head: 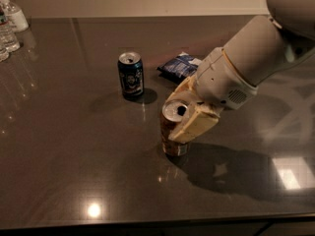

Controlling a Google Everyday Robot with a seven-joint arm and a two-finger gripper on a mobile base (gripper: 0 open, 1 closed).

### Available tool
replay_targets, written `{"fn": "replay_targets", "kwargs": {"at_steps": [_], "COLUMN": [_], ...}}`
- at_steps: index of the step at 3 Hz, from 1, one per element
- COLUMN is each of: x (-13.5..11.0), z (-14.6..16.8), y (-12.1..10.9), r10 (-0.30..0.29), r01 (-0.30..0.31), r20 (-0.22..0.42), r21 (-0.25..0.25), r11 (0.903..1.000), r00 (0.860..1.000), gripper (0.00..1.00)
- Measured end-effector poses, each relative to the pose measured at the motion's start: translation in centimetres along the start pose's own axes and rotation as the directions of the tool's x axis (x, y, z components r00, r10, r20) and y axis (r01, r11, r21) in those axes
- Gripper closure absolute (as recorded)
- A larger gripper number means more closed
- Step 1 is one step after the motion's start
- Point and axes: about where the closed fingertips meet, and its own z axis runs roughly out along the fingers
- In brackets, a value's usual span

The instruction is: Move orange can near pepsi can

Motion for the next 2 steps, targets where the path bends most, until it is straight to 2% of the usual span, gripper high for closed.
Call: {"fn": "replay_targets", "kwargs": {"at_steps": [1, 2], "x": [-0.4, -0.6], "z": [-0.5, -0.8], "y": [-3.0, -6.2], "r10": [0.025, 0.055], "r01": [-0.025, -0.056], "r20": [0.001, 0.016], "r21": [0.041, 0.082], "r11": [0.9988, 0.9950], "r00": [1.000, 0.998], "gripper": [1.00, 1.00]}}
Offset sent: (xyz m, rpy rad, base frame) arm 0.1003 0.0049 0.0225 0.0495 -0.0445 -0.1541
